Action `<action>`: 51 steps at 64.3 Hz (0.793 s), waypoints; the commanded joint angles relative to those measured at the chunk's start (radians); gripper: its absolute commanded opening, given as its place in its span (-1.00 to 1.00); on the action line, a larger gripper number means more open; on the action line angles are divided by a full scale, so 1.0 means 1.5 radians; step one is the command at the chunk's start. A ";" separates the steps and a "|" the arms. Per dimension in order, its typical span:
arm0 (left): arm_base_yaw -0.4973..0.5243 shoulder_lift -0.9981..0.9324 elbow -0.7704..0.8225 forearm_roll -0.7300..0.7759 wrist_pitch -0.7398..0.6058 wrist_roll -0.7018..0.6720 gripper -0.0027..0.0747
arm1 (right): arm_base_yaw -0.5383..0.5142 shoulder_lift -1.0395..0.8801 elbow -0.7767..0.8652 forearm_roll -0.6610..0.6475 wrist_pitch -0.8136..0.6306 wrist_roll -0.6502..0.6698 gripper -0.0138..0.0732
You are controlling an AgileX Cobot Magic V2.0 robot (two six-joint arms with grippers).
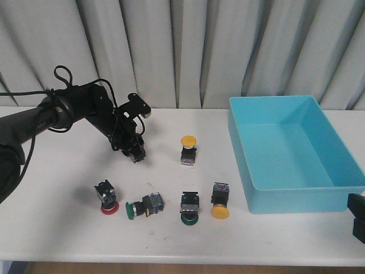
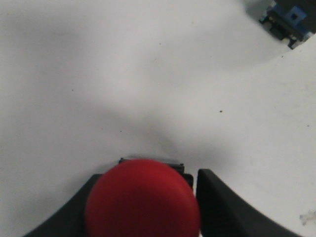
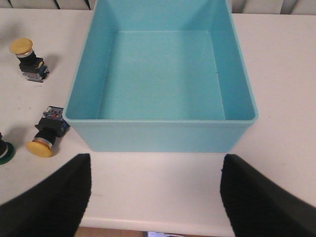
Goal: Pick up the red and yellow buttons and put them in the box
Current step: 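Close the left gripper on the red button and lift it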
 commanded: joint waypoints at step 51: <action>-0.003 -0.197 -0.020 -0.031 0.044 -0.193 -0.43 | -0.006 0.004 -0.017 -0.007 -0.041 -0.007 0.56</action>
